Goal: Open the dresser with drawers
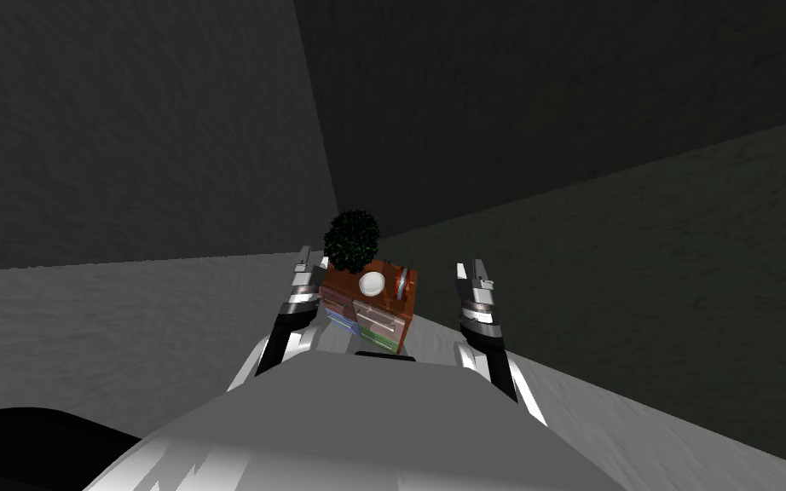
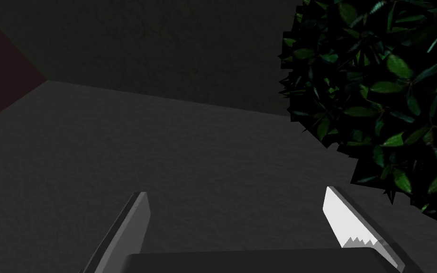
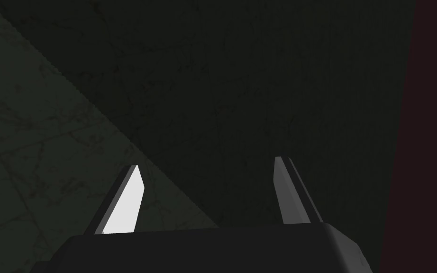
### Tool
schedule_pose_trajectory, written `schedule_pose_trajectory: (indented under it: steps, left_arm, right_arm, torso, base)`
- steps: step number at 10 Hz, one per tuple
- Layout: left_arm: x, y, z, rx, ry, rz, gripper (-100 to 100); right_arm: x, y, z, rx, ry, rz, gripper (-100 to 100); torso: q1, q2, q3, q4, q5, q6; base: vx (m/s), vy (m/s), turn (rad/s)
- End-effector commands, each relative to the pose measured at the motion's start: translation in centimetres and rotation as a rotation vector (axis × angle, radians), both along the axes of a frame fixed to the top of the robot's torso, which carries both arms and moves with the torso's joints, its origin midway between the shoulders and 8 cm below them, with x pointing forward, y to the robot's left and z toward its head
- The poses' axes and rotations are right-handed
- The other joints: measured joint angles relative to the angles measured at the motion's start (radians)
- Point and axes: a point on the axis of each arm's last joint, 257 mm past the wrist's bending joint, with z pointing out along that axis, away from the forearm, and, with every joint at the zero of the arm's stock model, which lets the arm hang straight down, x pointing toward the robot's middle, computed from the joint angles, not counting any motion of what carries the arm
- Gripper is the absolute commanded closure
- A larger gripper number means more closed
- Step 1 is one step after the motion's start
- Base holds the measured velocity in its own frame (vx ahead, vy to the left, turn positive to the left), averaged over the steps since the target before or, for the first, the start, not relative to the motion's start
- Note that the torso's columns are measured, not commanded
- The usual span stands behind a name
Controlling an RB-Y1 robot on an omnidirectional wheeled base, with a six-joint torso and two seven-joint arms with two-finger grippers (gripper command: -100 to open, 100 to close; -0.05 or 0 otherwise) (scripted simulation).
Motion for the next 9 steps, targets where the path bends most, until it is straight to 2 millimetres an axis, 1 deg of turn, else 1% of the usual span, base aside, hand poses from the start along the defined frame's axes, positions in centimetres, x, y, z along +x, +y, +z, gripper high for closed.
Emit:
schedule_pose_trajectory:
  steps: [1, 3, 9]
  left_arm:
    - [0.00, 0.00, 0.00, 0.000, 0.000, 0.000, 0]
    - [0.00, 0.00, 0.01, 0.000, 0.000, 0.000, 0]
    - [-0.01, 0.00, 0.02, 0.000, 0.000, 0.000, 0]
  right_arm:
    - [0.00, 0.00, 0.00, 0.000, 0.000, 0.000, 0]
    - [0.00, 0.00, 0.01, 0.000, 0.000, 0.000, 0]
    - [-0.01, 0.00, 0.02, 0.000, 0.000, 0.000, 0]
  torso:
    - [0.000, 0.040, -0.082, 0.041, 0.000, 0.000]
    - [0.000, 0.175, -0.351, 0.176, 0.000, 0.000]
    - [0.000, 0.618, -1.234, 0.617, 0.000, 0.000]
  base:
    - [0.000, 0.000, 0.000]
    - [0.000, 0.000, 0.000]
    - [0.000, 0.000, 0.000]
